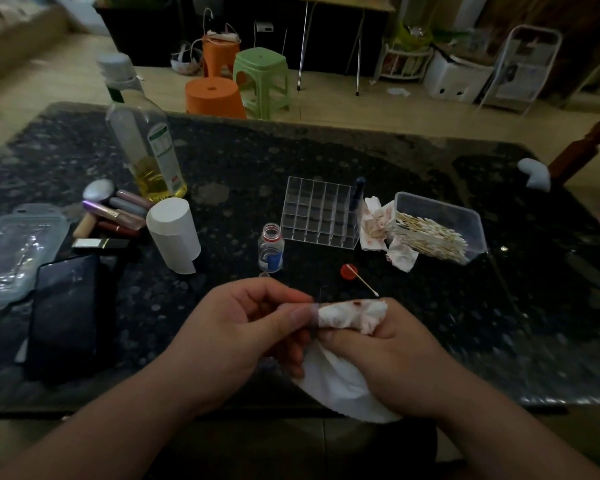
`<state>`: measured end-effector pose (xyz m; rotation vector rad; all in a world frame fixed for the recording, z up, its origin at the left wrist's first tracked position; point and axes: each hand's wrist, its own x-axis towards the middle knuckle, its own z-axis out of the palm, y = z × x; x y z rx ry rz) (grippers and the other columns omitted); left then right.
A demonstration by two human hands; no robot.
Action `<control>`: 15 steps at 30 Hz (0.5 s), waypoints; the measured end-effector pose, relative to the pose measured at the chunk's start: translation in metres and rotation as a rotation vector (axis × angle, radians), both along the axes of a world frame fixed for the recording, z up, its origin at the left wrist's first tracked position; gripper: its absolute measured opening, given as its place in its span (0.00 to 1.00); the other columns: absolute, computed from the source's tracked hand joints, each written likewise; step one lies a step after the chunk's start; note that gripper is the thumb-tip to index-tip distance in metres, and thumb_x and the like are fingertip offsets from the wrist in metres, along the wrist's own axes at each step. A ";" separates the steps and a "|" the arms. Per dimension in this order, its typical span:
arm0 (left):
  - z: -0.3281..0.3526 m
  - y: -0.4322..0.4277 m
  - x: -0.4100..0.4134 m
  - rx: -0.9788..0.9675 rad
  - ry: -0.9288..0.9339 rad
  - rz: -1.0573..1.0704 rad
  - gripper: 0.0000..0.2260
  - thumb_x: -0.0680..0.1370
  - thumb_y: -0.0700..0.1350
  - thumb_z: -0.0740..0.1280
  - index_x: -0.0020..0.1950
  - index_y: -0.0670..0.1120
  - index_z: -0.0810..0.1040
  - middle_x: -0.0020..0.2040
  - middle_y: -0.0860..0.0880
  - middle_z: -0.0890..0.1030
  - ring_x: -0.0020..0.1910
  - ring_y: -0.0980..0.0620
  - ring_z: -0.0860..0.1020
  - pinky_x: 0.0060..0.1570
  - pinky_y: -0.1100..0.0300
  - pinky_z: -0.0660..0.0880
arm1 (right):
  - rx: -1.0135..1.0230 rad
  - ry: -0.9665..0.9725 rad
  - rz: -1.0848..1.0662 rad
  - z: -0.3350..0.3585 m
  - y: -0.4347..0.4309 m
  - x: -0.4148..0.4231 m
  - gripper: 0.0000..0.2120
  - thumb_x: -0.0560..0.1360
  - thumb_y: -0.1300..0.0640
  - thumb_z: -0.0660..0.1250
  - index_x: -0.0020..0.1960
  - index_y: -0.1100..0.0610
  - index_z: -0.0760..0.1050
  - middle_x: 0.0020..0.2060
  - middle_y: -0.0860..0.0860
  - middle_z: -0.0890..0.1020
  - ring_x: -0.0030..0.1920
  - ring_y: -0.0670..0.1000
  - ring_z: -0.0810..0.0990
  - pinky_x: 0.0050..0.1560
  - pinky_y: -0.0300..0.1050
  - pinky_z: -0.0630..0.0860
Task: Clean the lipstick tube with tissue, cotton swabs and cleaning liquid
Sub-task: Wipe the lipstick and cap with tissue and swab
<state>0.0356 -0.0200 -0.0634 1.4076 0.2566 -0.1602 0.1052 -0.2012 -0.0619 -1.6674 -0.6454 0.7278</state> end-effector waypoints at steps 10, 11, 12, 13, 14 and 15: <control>-0.006 0.007 0.000 0.815 -0.521 0.019 0.12 0.70 0.54 0.72 0.53 0.56 0.81 0.45 0.58 0.84 0.47 0.60 0.83 0.47 0.64 0.80 | -0.007 0.519 -0.215 -0.004 -0.002 0.006 0.13 0.71 0.67 0.69 0.53 0.60 0.85 0.49 0.59 0.87 0.54 0.59 0.85 0.61 0.55 0.78; -0.002 0.006 0.001 0.691 -0.335 0.021 0.15 0.67 0.56 0.72 0.54 0.58 0.80 0.46 0.57 0.85 0.45 0.59 0.83 0.46 0.63 0.81 | -0.043 0.385 -0.183 -0.003 -0.002 0.005 0.13 0.75 0.67 0.67 0.54 0.57 0.85 0.50 0.56 0.87 0.54 0.56 0.85 0.62 0.54 0.77; 0.001 0.006 0.003 0.483 -0.124 -0.009 0.18 0.66 0.56 0.73 0.55 0.57 0.79 0.46 0.55 0.85 0.43 0.57 0.84 0.43 0.60 0.82 | -0.061 0.260 -0.138 -0.003 -0.002 0.004 0.13 0.77 0.66 0.65 0.55 0.55 0.85 0.50 0.53 0.87 0.55 0.53 0.85 0.63 0.52 0.77; 0.003 0.006 0.006 0.242 0.059 -0.047 0.19 0.66 0.54 0.75 0.56 0.53 0.79 0.43 0.51 0.85 0.38 0.53 0.83 0.37 0.59 0.81 | -0.058 0.146 -0.078 -0.002 -0.002 0.002 0.15 0.79 0.67 0.64 0.57 0.55 0.84 0.52 0.51 0.87 0.56 0.50 0.84 0.63 0.48 0.77; 0.006 0.008 0.007 0.039 0.177 -0.077 0.18 0.68 0.55 0.75 0.54 0.48 0.80 0.39 0.47 0.84 0.34 0.50 0.81 0.33 0.56 0.79 | -0.057 0.028 -0.024 -0.002 -0.002 -0.001 0.16 0.80 0.68 0.62 0.59 0.55 0.83 0.54 0.49 0.87 0.58 0.48 0.83 0.63 0.45 0.77; 0.009 0.010 0.007 -0.077 0.232 -0.109 0.18 0.70 0.56 0.73 0.51 0.45 0.80 0.37 0.44 0.82 0.31 0.48 0.78 0.29 0.56 0.75 | -0.054 -0.094 0.017 -0.002 -0.001 -0.002 0.17 0.81 0.69 0.61 0.62 0.56 0.82 0.56 0.48 0.86 0.59 0.47 0.83 0.64 0.45 0.76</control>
